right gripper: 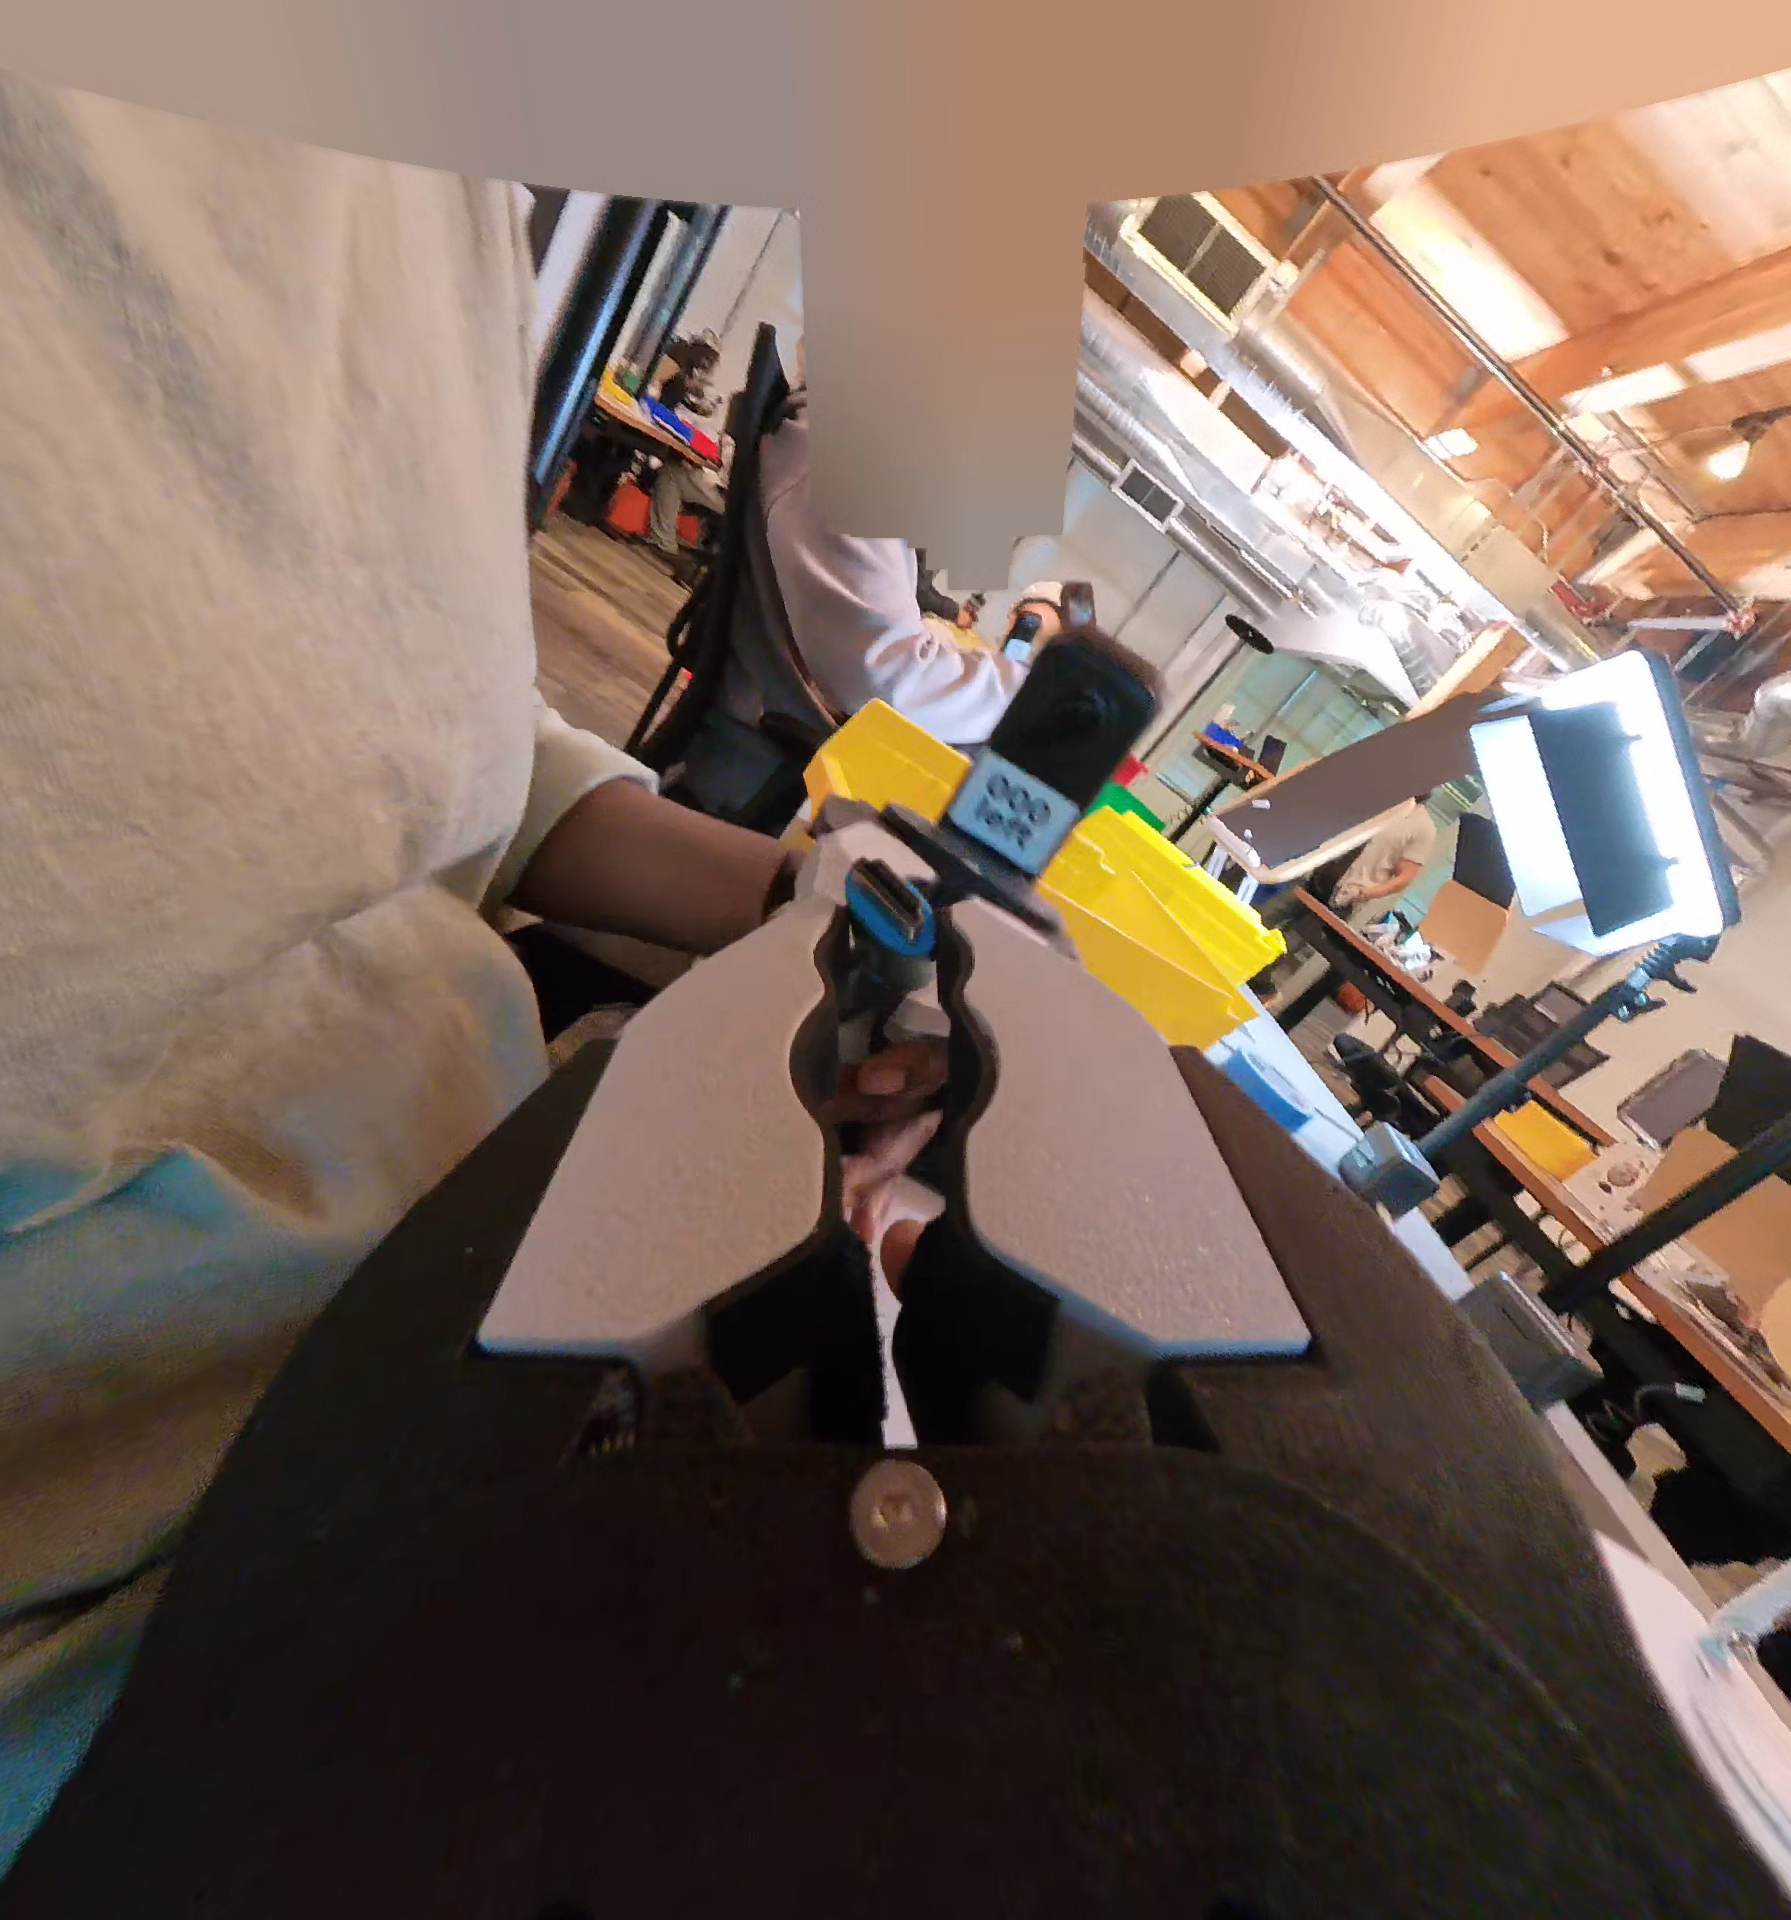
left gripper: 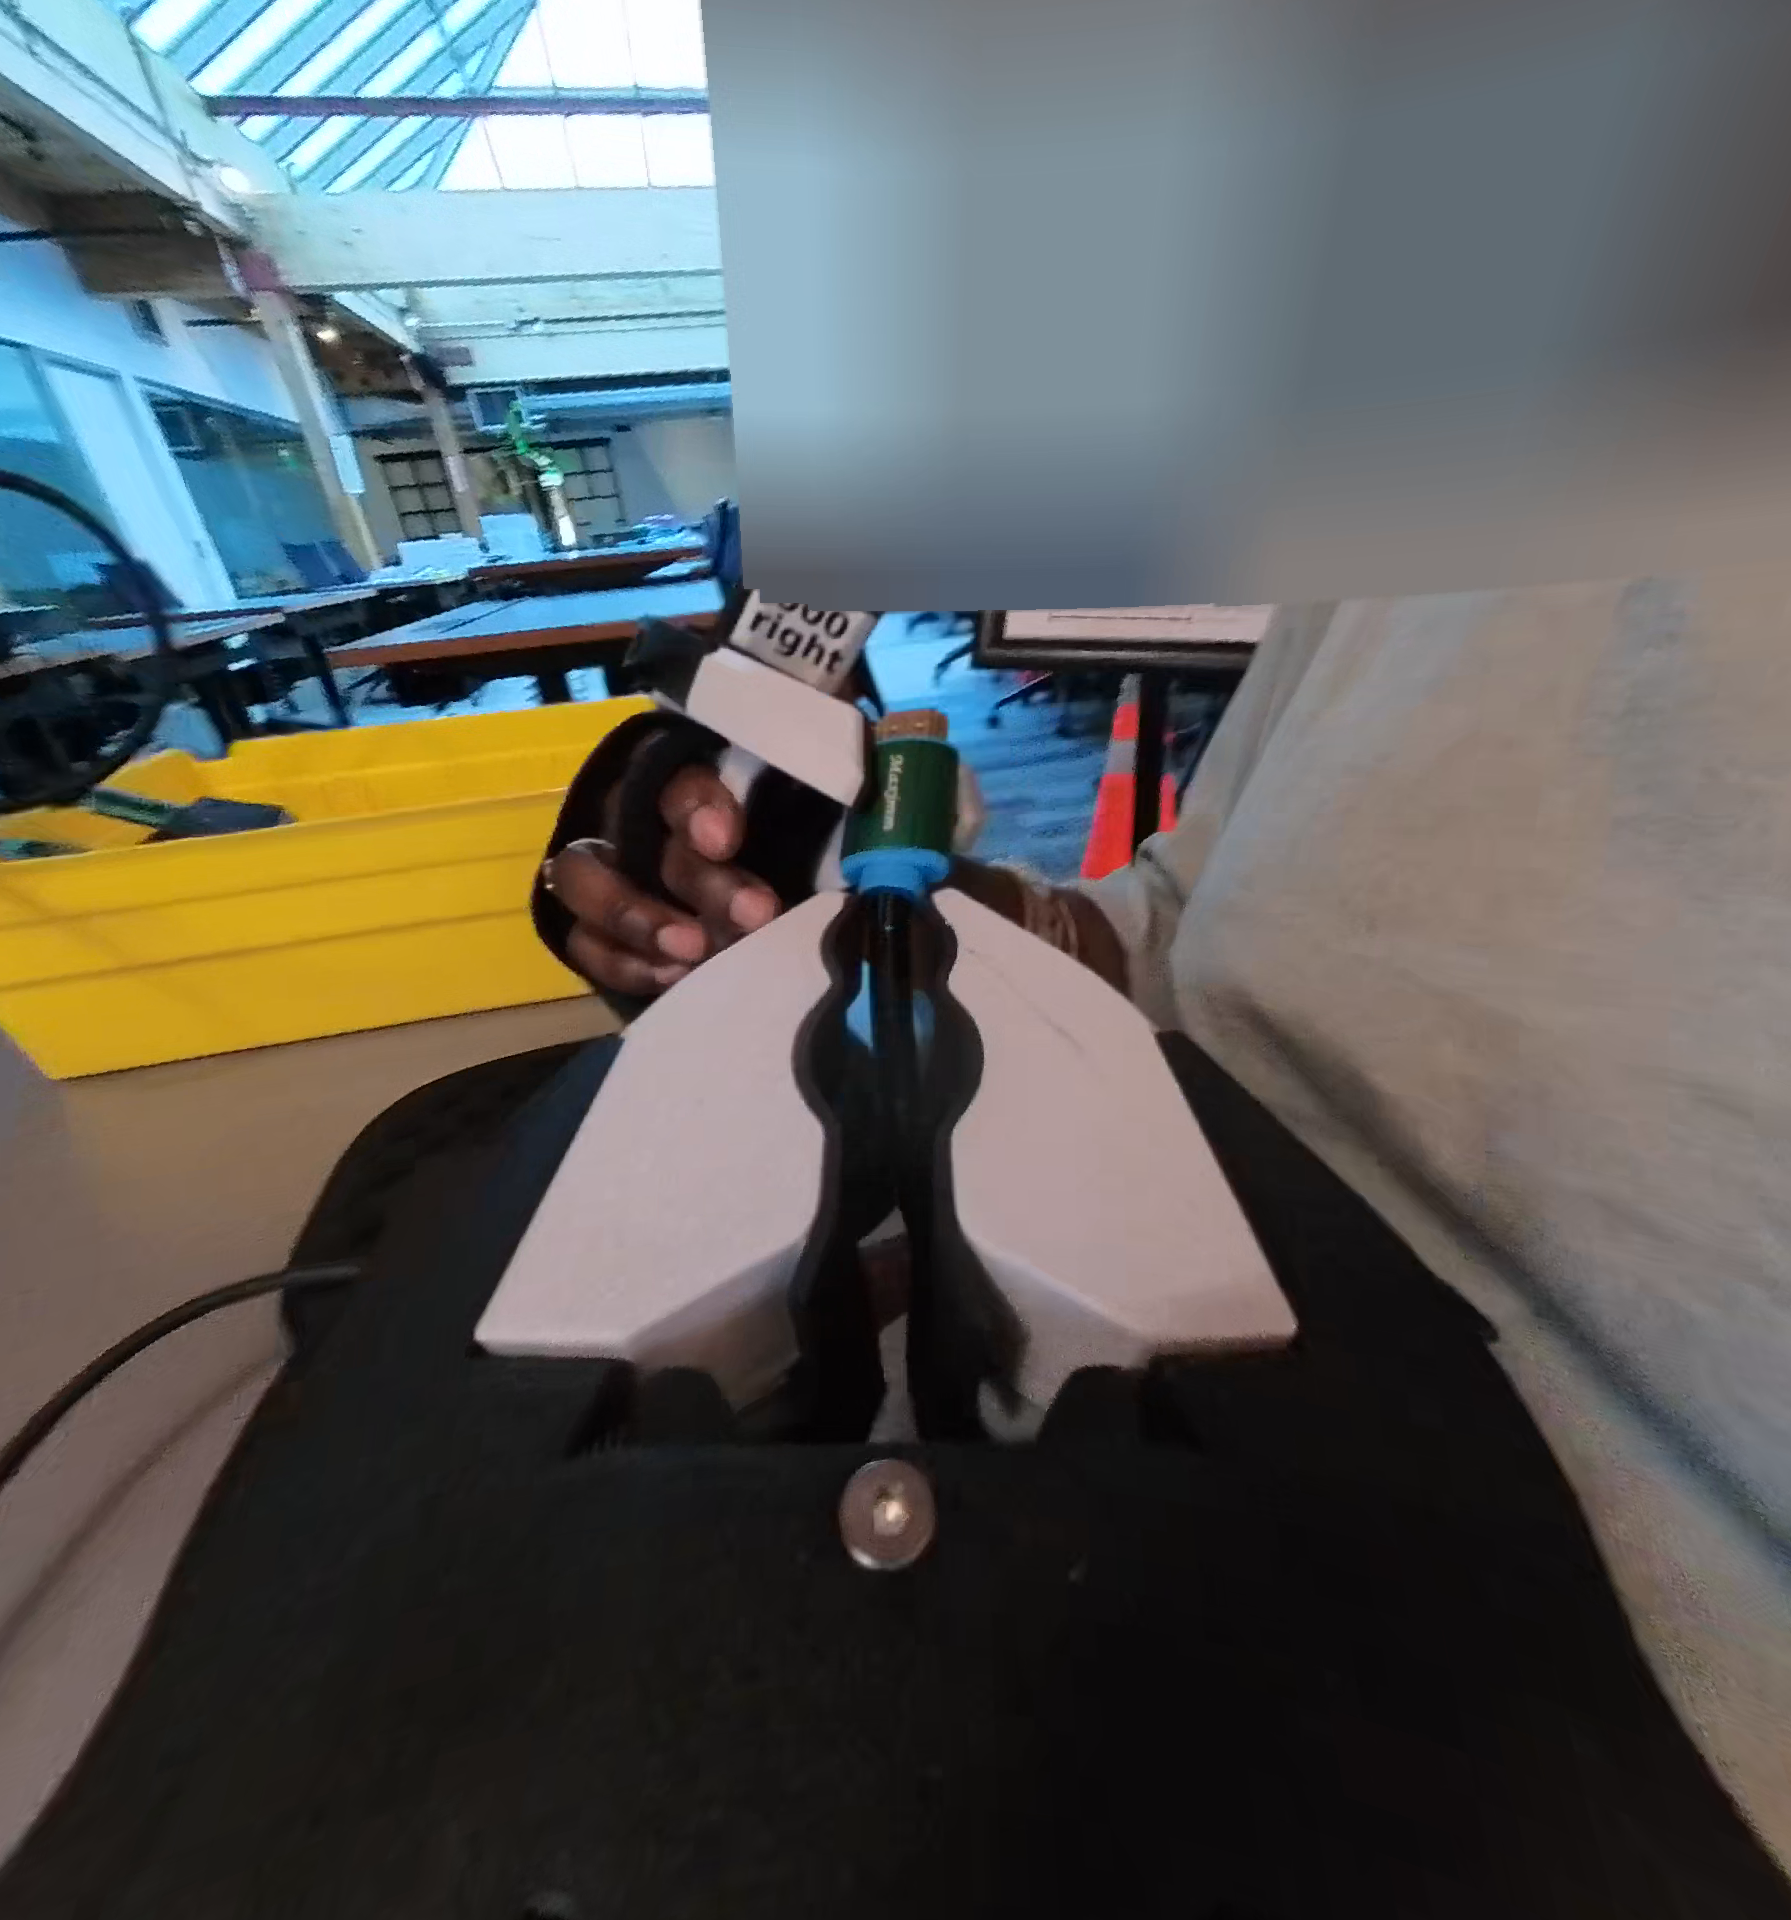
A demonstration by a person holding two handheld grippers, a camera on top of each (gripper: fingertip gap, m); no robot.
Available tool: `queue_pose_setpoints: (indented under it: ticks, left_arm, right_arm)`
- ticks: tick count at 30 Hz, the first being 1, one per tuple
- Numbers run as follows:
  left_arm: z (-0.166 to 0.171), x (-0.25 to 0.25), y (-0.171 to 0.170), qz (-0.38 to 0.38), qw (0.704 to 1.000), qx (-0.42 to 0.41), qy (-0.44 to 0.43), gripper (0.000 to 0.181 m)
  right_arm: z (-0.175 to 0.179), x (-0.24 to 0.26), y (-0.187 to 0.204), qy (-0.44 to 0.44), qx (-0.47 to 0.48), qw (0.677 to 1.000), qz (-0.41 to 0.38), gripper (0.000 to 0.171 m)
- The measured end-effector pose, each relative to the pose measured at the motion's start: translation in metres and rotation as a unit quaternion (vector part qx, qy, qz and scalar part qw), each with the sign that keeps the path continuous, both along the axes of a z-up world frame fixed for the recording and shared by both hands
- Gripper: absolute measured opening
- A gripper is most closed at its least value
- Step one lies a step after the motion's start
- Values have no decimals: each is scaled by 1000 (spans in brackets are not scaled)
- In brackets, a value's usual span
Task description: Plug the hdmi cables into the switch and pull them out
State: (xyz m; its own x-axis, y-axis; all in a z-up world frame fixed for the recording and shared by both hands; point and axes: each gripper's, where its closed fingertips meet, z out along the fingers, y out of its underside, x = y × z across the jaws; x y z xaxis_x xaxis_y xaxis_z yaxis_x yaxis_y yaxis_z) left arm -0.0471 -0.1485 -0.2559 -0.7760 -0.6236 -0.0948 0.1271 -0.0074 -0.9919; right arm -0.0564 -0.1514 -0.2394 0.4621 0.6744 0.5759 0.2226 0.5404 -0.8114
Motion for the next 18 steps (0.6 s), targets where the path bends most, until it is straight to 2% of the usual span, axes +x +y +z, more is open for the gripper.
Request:
queue_pose_setpoints:
  ticks: [1,3,6,8,12,15,18]
  left_arm:
    - [-1,3,5,38,999,31,2,10]
    - [-6,7,17,133,983,129,8,10]
    - [-7,6,41,272,918,288,-3,7]
    - [-9,6,48,312,880,357,-9,6]
    - [-13,13,42,314,880,356,-10,6]
    - [-13,16,40,322,878,353,-14,6]
    - [-12,19,41,341,864,370,-22,6]
  right_arm:
    - [0,4,4,3,-9,1000,-14,16]
    - [-3,14,13,5,-36,998,-56,18]
    - [-3,22,18,-2,-77,992,-97,35]
    - [-6,22,23,-28,-90,987,-132,42]
    - [-12,17,30,-80,-104,976,-175,45]
    - [-11,14,30,-65,-162,968,-180,40]
    - [-10,19,32,-36,-236,950,-203,38]
